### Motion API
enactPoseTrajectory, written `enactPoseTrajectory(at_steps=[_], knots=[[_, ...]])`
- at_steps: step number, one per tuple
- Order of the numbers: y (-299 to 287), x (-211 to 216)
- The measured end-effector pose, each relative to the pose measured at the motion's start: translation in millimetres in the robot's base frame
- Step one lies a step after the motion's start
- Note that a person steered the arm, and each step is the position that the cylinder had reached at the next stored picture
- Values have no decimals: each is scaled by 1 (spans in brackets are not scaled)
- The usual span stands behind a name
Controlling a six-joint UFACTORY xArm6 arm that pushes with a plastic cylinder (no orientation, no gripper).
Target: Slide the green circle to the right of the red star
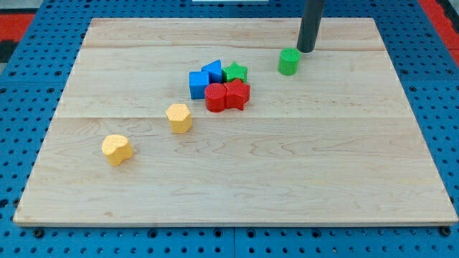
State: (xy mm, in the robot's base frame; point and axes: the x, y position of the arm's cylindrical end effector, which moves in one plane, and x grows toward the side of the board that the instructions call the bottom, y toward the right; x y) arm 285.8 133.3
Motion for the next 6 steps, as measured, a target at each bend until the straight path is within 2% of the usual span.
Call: enactPoseTrajectory(at_steps=[2, 3, 4, 5, 6], knots=[[-35, 52], [-62, 60], [-40, 103], [-33, 193], [-108, 246]])
